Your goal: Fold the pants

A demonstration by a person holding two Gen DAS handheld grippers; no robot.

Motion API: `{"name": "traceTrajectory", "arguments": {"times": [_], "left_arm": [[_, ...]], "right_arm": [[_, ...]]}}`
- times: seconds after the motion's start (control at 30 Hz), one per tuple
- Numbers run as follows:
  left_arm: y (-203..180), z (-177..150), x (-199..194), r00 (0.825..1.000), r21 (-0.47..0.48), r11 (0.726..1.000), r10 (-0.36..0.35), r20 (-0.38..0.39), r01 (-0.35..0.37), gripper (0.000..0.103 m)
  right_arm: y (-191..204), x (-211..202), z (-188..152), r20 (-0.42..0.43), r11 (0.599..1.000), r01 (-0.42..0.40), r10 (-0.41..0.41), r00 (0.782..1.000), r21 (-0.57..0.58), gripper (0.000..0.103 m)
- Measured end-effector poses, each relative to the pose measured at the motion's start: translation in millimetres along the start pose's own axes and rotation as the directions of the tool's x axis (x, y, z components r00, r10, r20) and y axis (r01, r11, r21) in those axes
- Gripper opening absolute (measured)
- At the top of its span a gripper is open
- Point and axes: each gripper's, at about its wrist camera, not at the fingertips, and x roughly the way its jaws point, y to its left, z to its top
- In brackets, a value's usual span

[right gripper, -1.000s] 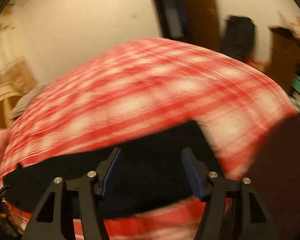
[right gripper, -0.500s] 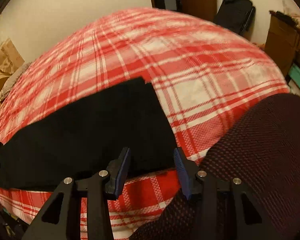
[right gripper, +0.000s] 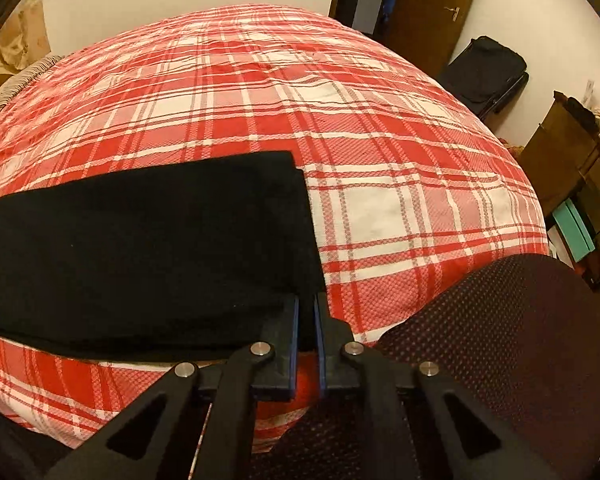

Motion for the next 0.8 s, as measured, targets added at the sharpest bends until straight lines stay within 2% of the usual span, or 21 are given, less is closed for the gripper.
{"name": "traceTrajectory", "arguments": {"times": [0.1, 0.2, 0.27, 0.33, 0.37, 0.4, 0.43, 0.47, 0.5, 0.6, 0.7, 0.8], "left_arm": [[0, 0, 0, 1.0, -0.001, 1.0, -0.002, -0.002, 0.002, 0.103], [-2, 0, 0, 1.0, 0.001, 1.0, -0.006, -0.003, 0.006, 0.103], [-4, 0, 1, 1.0, 0.006, 1.0, -0.009, -0.006, 0.009, 0.103], [-5, 0, 1, 1.0, 0.01, 1.0, -0.013, -0.005, 0.013, 0.103], [-5, 0, 1, 1.0, 0.009, 1.0, -0.015, -0.005, 0.015, 0.103], [-6, 0, 2, 1.0, 0.007, 1.0, -0.016, -0.007, 0.016, 0.103], [-6, 0, 3, 1.0, 0.007, 1.0, -0.016, -0.01, 0.016, 0.103], [-7, 0, 3, 1.0, 0.009, 1.0, -0.016, -0.013, 0.016, 0.103], [-8, -1, 4, 1.0, 0.01, 1.0, -0.017, -0.015, 0.017, 0.103], [-8, -1, 1, 1.0, 0.013, 1.0, -0.017, -0.01, 0.017, 0.103], [-2, 0, -1, 1.0, -0.006, 1.0, -0.013, -0.004, 0.013, 0.103], [6, 1, 3, 1.0, -0.045, 0.999, -0.019, -0.02, 0.018, 0.103]], "right_arm": [[5, 13, -1, -0.021, 0.995, 0.082, -0.084, 0.996, -0.065, 0.007], [4, 14, 2, -0.005, 0.995, 0.07, -0.07, 0.998, -0.071, 0.008], [-7, 10, 5, -0.014, 0.999, 0.011, -0.012, 1.0, -0.03, 0.009], [-26, 0, 7, 0.017, 0.991, -0.099, 0.097, 0.995, 0.093, 0.013], [-39, -6, 7, 0.055, 0.972, -0.151, 0.144, 0.988, 0.178, 0.018], [-47, -9, 8, 0.086, 0.951, -0.195, 0.179, 0.98, 0.239, 0.028], [-52, -9, 9, 0.103, 0.937, -0.224, 0.203, 0.974, 0.268, 0.035], [-55, -8, 10, 0.114, 0.925, -0.247, 0.223, 0.968, 0.288, 0.05], [-56, -7, 11, 0.123, 0.919, -0.26, 0.233, 0.965, 0.297, 0.057], [-52, 8, 18, 0.087, 0.926, -0.237, 0.221, 0.971, 0.295, 0.057], [-39, 27, 19, 0.023, 0.919, -0.273, 0.278, 0.96, 0.284, 0.058], [-15, 29, 18, -0.004, 0.97, -0.194, 0.197, 0.98, 0.146, 0.058]]}}
